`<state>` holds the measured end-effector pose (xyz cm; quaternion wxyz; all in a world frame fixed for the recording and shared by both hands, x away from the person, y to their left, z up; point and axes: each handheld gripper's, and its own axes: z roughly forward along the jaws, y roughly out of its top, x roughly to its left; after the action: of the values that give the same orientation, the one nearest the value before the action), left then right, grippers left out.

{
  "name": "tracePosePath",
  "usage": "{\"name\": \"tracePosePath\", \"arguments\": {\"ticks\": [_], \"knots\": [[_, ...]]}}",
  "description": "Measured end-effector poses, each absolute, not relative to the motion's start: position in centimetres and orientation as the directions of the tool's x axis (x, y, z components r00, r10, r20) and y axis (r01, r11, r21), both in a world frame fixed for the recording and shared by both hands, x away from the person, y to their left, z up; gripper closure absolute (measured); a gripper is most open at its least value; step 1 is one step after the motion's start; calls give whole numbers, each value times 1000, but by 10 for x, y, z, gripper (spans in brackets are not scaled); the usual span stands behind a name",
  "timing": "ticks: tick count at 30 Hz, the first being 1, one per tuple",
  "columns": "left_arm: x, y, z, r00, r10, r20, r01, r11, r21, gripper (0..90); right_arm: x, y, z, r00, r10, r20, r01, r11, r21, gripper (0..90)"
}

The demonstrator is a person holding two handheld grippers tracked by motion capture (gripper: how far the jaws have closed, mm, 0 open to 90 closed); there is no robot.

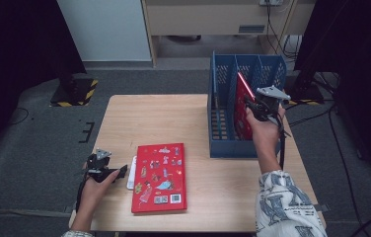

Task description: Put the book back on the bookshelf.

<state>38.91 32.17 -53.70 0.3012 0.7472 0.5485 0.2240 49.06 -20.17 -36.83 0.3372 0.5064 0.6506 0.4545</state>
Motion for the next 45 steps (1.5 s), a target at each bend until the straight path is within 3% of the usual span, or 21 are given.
{"name": "tracePosePath", "arguments": {"ticks": [10,45], "knots": [[389,322,-537,298,955,5,685,-217,696,0,491,-200,-368,-229,973,-12,339,92,936,795],[390,321,-537,304,953,5,683,-222,696,0,534,-186,-372,-131,991,-30,304,69,950,795]]}}
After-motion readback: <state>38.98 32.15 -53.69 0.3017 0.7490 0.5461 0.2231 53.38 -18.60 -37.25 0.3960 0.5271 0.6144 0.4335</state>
